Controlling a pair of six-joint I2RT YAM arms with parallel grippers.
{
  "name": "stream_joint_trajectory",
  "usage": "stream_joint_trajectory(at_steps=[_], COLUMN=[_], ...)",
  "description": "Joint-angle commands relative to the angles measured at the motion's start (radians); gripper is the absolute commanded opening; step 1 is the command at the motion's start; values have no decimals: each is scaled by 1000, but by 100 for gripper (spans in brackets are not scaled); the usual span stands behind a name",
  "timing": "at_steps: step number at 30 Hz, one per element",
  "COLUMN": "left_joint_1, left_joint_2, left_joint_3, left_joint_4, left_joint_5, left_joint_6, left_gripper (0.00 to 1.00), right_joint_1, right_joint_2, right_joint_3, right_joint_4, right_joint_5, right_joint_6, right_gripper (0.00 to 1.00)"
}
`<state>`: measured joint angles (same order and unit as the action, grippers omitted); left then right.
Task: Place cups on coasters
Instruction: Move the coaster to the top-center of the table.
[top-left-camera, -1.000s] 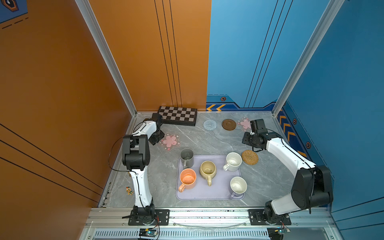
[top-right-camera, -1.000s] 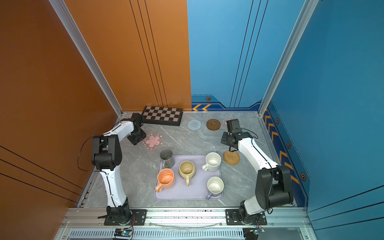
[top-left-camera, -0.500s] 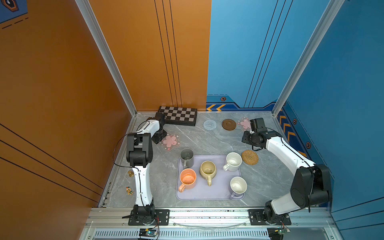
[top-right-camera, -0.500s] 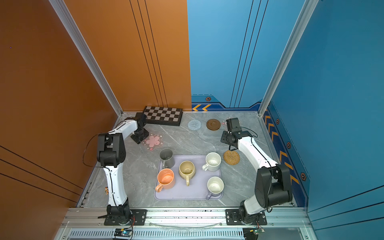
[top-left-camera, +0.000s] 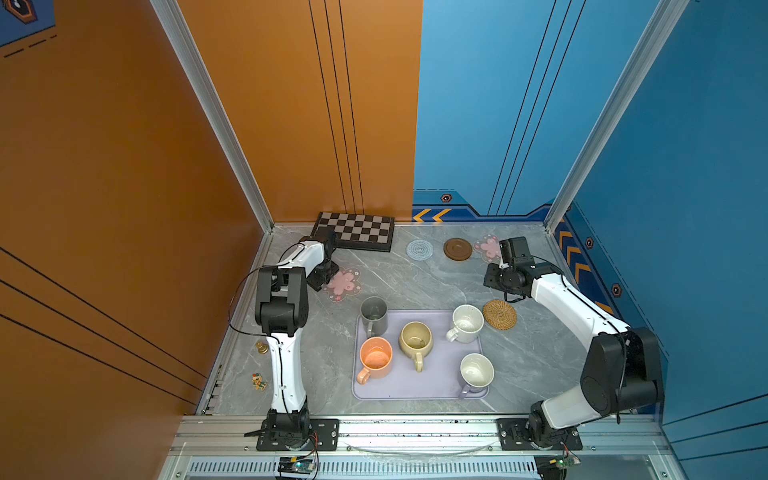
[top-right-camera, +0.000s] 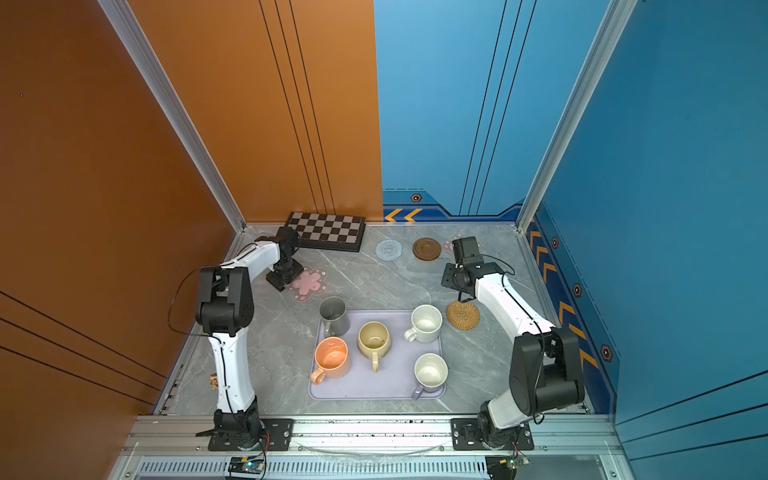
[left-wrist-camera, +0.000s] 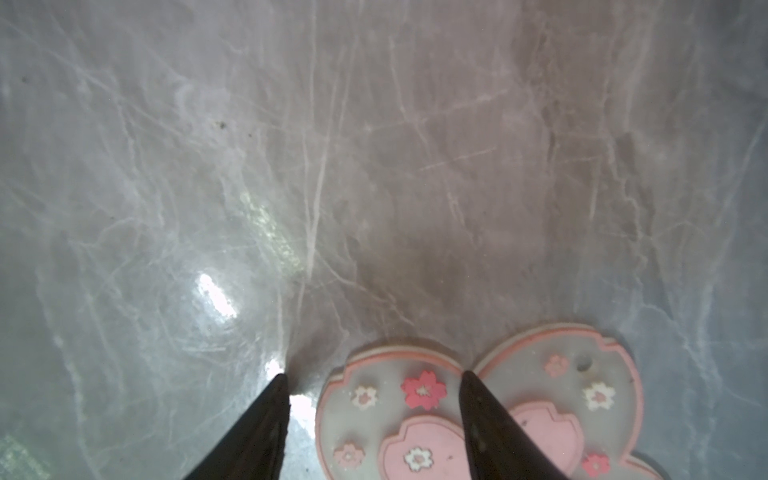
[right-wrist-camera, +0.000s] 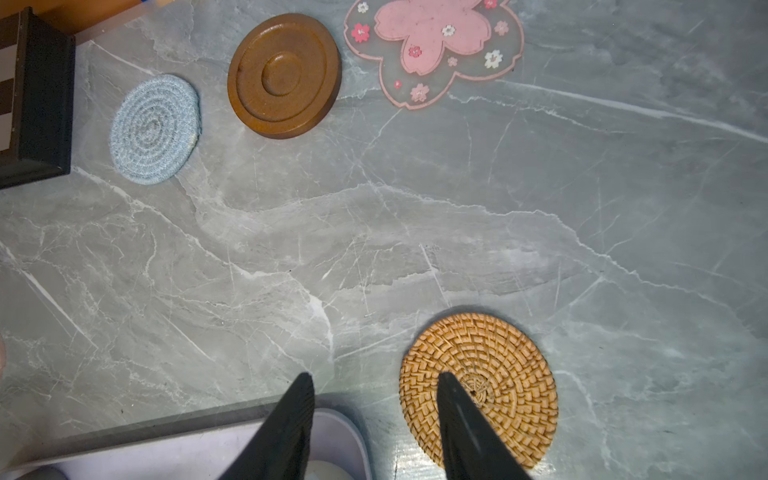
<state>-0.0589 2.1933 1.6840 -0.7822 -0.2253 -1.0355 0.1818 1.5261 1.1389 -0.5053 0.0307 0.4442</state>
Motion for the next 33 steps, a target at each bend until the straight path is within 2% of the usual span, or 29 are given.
stream_joint_trajectory(at_steps=[1, 13, 18, 24, 33], left_joint_1=[-30, -99, -110, -81, -45], left_joint_2=[18, 107, 96, 53, 67], left_joint_3=[-50, 56, 67, 89, 147], left_joint_4=[-59, -59, -56, -57, -58], left_joint_5=[91, 158, 166, 159, 153], left_joint_6=[-30, -32, -29, 15, 183], left_gripper=[65, 61, 61, 61, 61], right_joint_1=[-11, -51, -58, -59, -59], right_joint_2=[-20, -61, -57, -47, -50], right_joint_3=[-25, -71, -75, -70, -80], right_joint_4=[-14, -15, -15, -10, -10], right_joint_5=[11, 3, -3, -17, -19], right_joint_6=[-13, -19, -21, -16, -10], right_gripper=[51, 51, 51, 51, 51])
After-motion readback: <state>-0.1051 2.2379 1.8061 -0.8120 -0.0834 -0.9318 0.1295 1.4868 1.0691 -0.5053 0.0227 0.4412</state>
